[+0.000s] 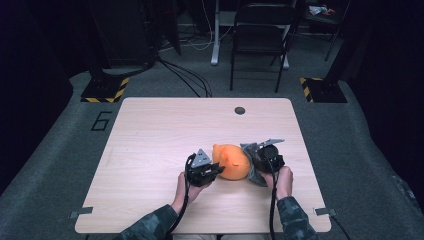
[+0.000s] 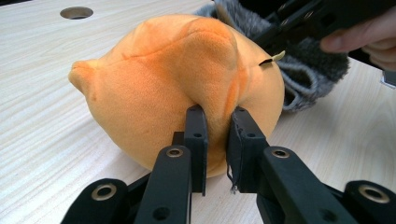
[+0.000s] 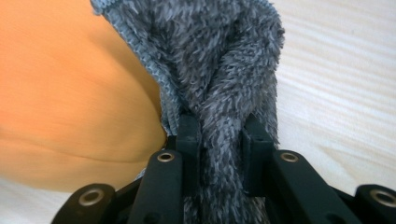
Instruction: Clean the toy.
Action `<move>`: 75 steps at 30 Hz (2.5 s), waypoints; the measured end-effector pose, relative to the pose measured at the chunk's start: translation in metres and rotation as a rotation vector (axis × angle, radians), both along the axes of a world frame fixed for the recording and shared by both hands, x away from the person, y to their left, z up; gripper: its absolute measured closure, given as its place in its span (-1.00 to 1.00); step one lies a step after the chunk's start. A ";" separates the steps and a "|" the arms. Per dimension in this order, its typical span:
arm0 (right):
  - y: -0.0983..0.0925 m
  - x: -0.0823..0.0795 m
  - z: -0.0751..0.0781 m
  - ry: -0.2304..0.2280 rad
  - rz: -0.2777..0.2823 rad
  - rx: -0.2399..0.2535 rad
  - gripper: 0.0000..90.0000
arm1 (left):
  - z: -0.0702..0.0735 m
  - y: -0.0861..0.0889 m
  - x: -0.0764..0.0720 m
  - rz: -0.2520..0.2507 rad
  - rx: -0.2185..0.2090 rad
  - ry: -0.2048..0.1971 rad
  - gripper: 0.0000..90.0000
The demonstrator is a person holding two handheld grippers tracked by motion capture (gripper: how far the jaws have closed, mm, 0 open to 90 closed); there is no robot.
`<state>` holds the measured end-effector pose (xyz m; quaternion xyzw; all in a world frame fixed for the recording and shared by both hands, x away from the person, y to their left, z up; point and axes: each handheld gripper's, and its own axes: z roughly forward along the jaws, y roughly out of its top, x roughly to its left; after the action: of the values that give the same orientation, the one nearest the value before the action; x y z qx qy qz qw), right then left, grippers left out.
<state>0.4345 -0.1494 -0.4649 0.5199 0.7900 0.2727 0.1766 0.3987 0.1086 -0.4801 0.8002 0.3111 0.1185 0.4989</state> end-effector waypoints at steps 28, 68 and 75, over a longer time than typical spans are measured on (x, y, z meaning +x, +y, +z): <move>0.027 -0.015 0.032 -0.083 0.119 0.041 0.63 | 0.006 0.001 -0.005 0.022 0.100 -0.102 0.05; 0.053 -0.032 0.052 -0.131 0.211 0.076 0.61 | 0.007 -0.004 -0.002 -0.010 0.061 -0.008 0.68; 0.045 -0.027 0.046 -0.134 0.206 0.058 0.61 | 0.006 -0.002 0.000 -0.013 0.054 -0.001 0.67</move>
<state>0.4073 -0.1044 -0.4191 0.4216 0.8175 0.3461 0.1849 0.3986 0.1066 -0.4744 0.8153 0.3023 0.1241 0.4779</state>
